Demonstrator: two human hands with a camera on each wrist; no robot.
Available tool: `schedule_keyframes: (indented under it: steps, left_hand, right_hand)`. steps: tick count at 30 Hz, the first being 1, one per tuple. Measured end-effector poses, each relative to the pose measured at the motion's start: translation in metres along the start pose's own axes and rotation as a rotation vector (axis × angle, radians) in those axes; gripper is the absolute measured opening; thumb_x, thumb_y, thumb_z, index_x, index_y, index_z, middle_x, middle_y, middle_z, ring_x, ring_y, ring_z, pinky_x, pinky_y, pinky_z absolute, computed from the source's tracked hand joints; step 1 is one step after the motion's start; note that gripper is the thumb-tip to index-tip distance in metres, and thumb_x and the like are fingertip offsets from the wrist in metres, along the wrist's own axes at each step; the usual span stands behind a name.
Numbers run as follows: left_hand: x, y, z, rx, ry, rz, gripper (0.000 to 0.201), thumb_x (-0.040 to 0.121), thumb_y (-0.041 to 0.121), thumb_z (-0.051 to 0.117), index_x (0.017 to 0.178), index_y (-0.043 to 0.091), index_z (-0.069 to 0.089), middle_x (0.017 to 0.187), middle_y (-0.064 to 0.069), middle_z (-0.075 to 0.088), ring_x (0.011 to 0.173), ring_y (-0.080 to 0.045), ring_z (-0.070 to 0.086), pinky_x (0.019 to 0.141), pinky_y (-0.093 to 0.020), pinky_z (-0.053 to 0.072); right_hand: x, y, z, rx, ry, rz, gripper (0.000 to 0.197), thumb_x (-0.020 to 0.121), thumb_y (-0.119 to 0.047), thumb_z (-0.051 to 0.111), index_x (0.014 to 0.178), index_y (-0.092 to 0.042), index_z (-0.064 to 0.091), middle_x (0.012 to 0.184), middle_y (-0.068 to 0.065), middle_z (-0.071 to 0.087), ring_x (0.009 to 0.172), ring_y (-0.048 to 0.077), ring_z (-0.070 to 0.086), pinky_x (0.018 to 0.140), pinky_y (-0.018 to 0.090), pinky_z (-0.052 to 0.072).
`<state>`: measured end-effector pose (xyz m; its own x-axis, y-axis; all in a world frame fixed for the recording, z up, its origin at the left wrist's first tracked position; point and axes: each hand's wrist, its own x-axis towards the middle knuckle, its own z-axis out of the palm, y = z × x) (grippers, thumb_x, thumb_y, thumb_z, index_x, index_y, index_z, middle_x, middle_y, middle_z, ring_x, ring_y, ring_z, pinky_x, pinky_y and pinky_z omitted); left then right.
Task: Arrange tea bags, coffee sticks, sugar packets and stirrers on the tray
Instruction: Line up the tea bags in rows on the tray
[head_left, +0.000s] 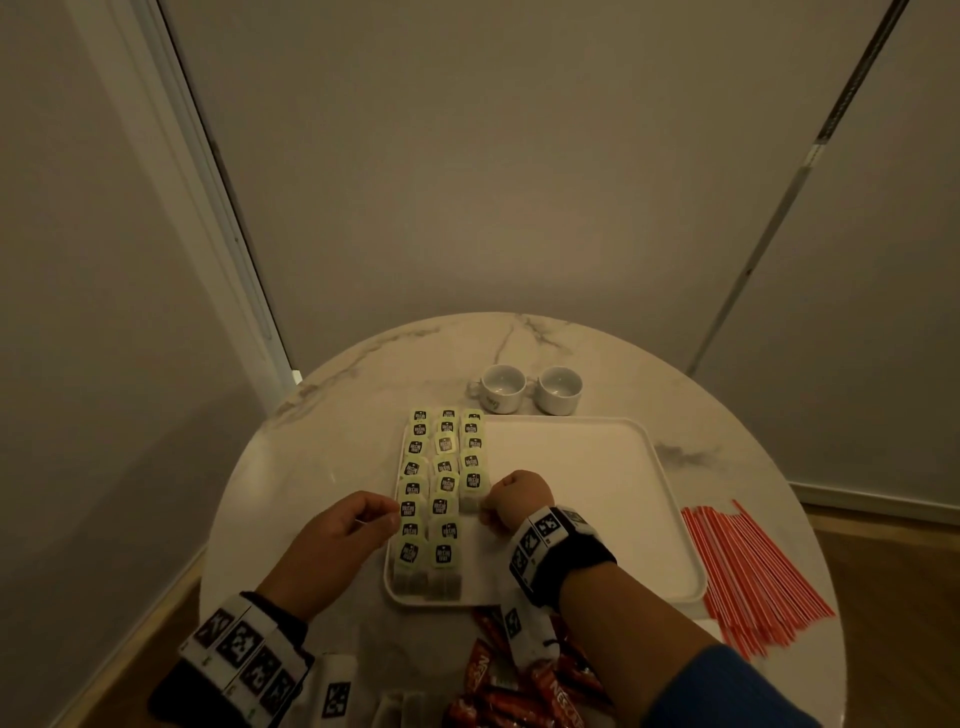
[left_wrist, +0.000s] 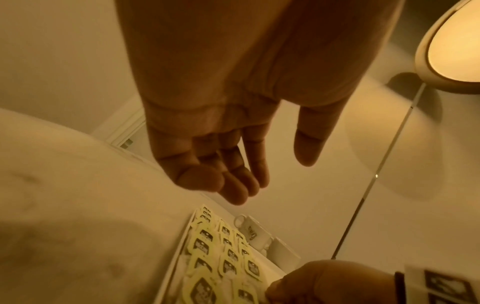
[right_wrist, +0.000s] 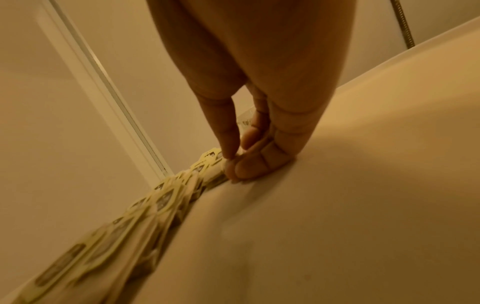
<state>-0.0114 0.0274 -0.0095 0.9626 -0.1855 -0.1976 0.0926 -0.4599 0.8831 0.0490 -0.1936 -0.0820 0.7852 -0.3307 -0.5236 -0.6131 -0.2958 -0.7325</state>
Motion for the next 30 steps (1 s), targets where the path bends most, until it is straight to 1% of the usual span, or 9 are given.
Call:
schedule_keyframes:
  steps: [4, 8, 10, 13, 17, 21, 25, 27, 30]
  left_hand:
    - [-0.004, -0.009, 0.0, 0.281, -0.084, 0.07, 0.01, 0.091, 0.031, 0.06, 0.102, 0.03, 0.059, 0.096, 0.005, 0.062, 0.086, -0.009, 0.06, 0.068, -0.011, 0.044]
    - [-0.018, -0.017, 0.012, 0.515, -0.241, 0.073, 0.033, 0.085, 0.04, 0.066, 0.114, 0.033, 0.053, 0.104, 0.011, 0.055, 0.088, -0.004, 0.054, 0.08, -0.019, 0.048]
    - [-0.027, -0.021, 0.02, 0.659, -0.339, 0.068, 0.051, 0.079, 0.045, 0.069, 0.124, 0.032, 0.05, 0.113, 0.011, 0.052, 0.097, -0.006, 0.051, 0.086, -0.022, 0.045]
    - [-0.038, -0.029, 0.032, 0.913, -0.459, 0.028, 0.063, 0.071, 0.056, 0.069, 0.123, 0.028, 0.048, 0.121, 0.004, 0.05, 0.107, -0.014, 0.049, 0.089, -0.028, 0.045]
    - [-0.047, -0.038, 0.048, 1.085, -0.526, 0.067, 0.051, 0.075, 0.046, 0.067, 0.116, 0.023, 0.047, 0.121, -0.001, 0.051, 0.107, -0.021, 0.051, 0.088, -0.035, 0.046]
    - [-0.046, -0.038, 0.056, 0.995, -0.501, 0.017, 0.027, 0.082, 0.031, 0.062, 0.104, 0.024, 0.05, 0.105, 0.002, 0.055, 0.096, -0.018, 0.055, 0.082, -0.031, 0.047]
    - [-0.038, -0.035, 0.053, 0.938, -0.461, 0.013, 0.021, 0.086, 0.021, 0.058, 0.107, 0.022, 0.058, 0.114, -0.001, 0.059, 0.102, -0.017, 0.056, 0.085, -0.025, 0.045]
    - [-0.034, -0.033, 0.047, 0.921, -0.445, 0.017, 0.019, 0.087, 0.02, 0.058, 0.106, 0.021, 0.061, 0.113, 0.0, 0.059, 0.102, -0.015, 0.056, 0.084, -0.024, 0.045]
    - [-0.03, -0.034, 0.038, 0.885, -0.443, 0.061, 0.008, 0.084, 0.023, 0.06, 0.092, 0.024, 0.059, 0.099, 0.004, 0.055, 0.09, -0.012, 0.052, 0.076, -0.021, 0.041]
  right_hand:
    - [-0.004, -0.001, -0.009, -0.008, 0.004, -0.034, 0.018, 0.083, -0.008, 0.065, 0.072, -0.013, 0.052, 0.074, 0.011, 0.063, 0.066, 0.026, 0.061, 0.069, 0.036, 0.057]
    - [-0.019, 0.001, -0.022, 0.026, 0.028, -0.107, 0.01, 0.087, -0.016, 0.061, 0.083, -0.009, 0.055, 0.076, 0.008, 0.062, 0.066, 0.024, 0.062, 0.065, 0.037, 0.053]
    - [-0.034, 0.003, -0.026, 0.117, 0.011, -0.143, 0.01, 0.089, -0.014, 0.06, 0.087, -0.007, 0.054, 0.08, 0.009, 0.061, 0.06, 0.02, 0.058, 0.054, 0.03, 0.046]
    - [-0.059, 0.009, -0.03, 0.198, -0.052, -0.199, 0.009, 0.088, -0.015, 0.06, 0.085, -0.007, 0.056, 0.078, 0.007, 0.061, 0.06, 0.018, 0.057, 0.051, 0.026, 0.041]
    - [-0.083, 0.022, -0.029, 0.205, -0.164, -0.217, 0.011, 0.089, -0.015, 0.061, 0.088, -0.006, 0.058, 0.078, 0.007, 0.063, 0.059, 0.018, 0.056, 0.049, 0.025, 0.04]
    - [-0.097, 0.033, -0.026, 0.154, -0.202, -0.231, 0.009, 0.089, -0.017, 0.06, 0.087, -0.009, 0.061, 0.081, 0.006, 0.066, 0.06, 0.016, 0.058, 0.05, 0.026, 0.042]
    - [-0.108, 0.038, -0.025, 0.147, -0.211, -0.249, 0.008, 0.089, -0.017, 0.06, 0.086, -0.011, 0.061, 0.081, 0.005, 0.066, 0.06, 0.014, 0.058, 0.047, 0.023, 0.041]
    - [-0.111, 0.039, -0.025, 0.116, -0.21, -0.274, 0.007, 0.09, -0.017, 0.059, 0.086, -0.011, 0.062, 0.081, 0.004, 0.067, 0.06, 0.013, 0.058, 0.049, 0.022, 0.042]
    - [-0.115, 0.041, -0.023, 0.086, -0.223, -0.293, 0.005, 0.088, -0.016, 0.061, 0.086, -0.012, 0.063, 0.081, 0.003, 0.066, 0.063, 0.013, 0.059, 0.049, 0.023, 0.043]
